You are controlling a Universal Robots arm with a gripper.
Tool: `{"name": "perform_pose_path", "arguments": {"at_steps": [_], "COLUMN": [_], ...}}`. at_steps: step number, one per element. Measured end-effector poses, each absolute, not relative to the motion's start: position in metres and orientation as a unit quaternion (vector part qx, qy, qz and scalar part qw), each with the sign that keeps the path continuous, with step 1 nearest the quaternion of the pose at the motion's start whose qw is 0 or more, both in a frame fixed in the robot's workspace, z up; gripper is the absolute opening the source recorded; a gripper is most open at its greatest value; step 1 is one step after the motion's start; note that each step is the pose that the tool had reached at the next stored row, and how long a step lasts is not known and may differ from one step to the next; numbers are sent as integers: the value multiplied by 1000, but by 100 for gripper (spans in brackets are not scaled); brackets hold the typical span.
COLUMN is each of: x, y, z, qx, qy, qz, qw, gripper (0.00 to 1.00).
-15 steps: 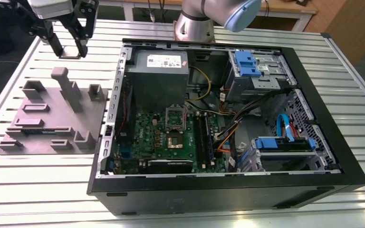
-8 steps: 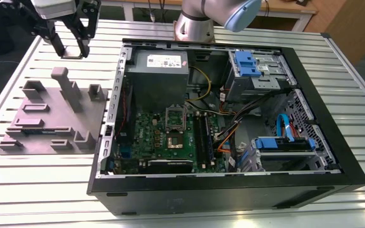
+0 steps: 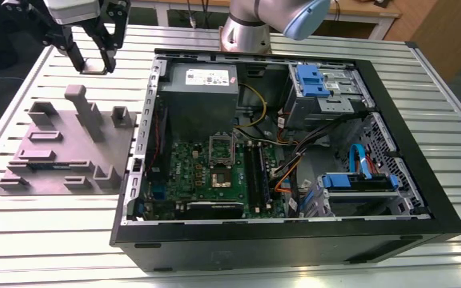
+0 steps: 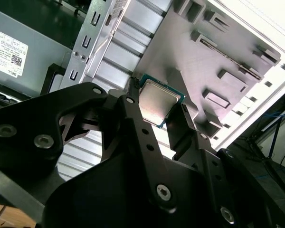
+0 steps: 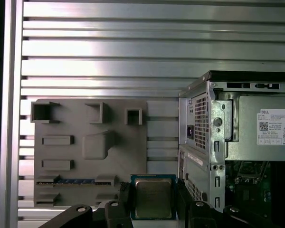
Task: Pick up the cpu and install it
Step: 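Pick up the cpu and move it towards the insertion slot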
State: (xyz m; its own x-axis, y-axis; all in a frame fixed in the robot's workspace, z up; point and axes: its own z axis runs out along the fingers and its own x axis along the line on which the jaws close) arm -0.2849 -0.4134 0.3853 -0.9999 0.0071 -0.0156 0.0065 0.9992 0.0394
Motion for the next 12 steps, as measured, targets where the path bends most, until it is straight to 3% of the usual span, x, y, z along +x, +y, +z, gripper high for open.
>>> {"name": "perform_pose_path", "arguments": {"at_steps": [12], "x": [-276], "y": [-413], "z": [385], "qx": [3], "qy": [1000], "qz": [20], "qw": [8], "gripper": [47]}}
